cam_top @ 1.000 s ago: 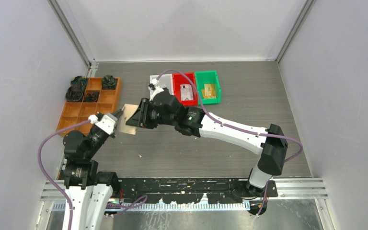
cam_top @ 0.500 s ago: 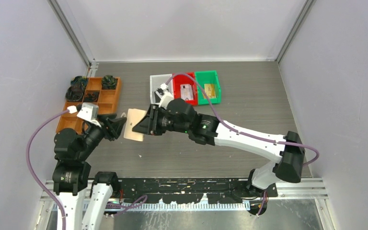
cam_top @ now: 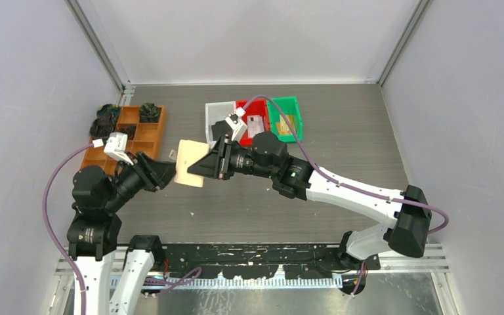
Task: Take the credit cards out of the card holder
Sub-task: Open the card holder.
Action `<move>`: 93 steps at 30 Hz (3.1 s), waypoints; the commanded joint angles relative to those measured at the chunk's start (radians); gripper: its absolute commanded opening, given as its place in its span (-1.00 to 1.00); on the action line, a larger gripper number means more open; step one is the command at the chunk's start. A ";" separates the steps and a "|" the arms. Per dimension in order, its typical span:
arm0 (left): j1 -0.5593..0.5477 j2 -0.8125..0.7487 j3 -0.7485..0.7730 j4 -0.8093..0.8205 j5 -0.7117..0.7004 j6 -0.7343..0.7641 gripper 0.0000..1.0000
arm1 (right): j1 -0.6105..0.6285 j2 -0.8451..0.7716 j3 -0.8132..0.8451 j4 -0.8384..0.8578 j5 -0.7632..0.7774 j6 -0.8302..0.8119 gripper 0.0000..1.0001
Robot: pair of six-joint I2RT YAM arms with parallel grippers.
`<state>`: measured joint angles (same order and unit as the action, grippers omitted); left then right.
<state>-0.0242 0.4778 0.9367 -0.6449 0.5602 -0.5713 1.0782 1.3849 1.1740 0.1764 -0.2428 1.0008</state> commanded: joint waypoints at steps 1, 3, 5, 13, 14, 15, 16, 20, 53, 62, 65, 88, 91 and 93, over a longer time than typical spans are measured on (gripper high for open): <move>-0.005 0.006 0.044 0.088 0.104 -0.118 -0.08 | 0.005 -0.030 0.009 0.150 -0.044 0.016 -0.99; -0.005 0.003 0.048 0.090 0.073 -0.120 -0.08 | 0.006 -0.029 0.010 0.154 -0.053 0.015 -0.99; -0.005 0.000 0.055 0.085 0.037 -0.120 -0.09 | 0.006 -0.030 0.008 0.156 -0.054 0.015 -0.99; -0.005 -0.066 0.053 0.110 -0.183 -0.094 -0.39 | 0.005 -0.024 0.001 0.178 -0.062 0.026 -0.99; -0.005 -0.065 0.058 0.108 -0.172 -0.094 -0.39 | 0.006 -0.020 0.002 0.180 -0.064 0.029 -0.99; -0.005 -0.058 0.063 0.100 -0.147 -0.101 -0.36 | 0.005 -0.018 0.004 0.184 -0.066 0.031 -0.99; -0.005 -0.049 0.067 0.100 -0.112 -0.118 -0.30 | 0.006 -0.014 0.006 0.188 -0.069 0.032 -0.99; -0.005 -0.037 0.055 0.114 -0.041 -0.149 -0.20 | 0.005 -0.004 0.013 0.198 -0.080 0.040 -0.99; -0.005 -0.048 0.012 0.216 -0.112 -0.164 -0.81 | 0.006 0.019 0.035 0.249 -0.109 0.087 -0.99; -0.005 -0.088 -0.003 0.171 -0.152 -0.126 -0.92 | 0.006 0.013 0.021 0.279 -0.106 0.102 -0.99; -0.004 -0.096 0.008 0.160 -0.220 -0.075 -1.00 | 0.006 0.016 0.018 0.293 -0.114 0.113 -0.99; -0.004 0.071 0.239 0.295 0.171 0.199 -1.00 | -0.062 -0.024 -0.105 0.242 -0.156 0.062 0.72; -0.005 0.085 0.267 0.282 0.213 0.202 -1.00 | -0.080 -0.064 -0.117 0.189 -0.166 0.008 0.77; -0.004 0.090 0.273 0.272 0.235 0.205 -1.00 | -0.082 -0.099 -0.126 0.171 -0.172 -0.037 0.79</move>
<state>-0.0269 0.5529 1.1625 -0.4366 0.7017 -0.3908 1.0073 1.3998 1.0431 0.3370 -0.3820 1.0641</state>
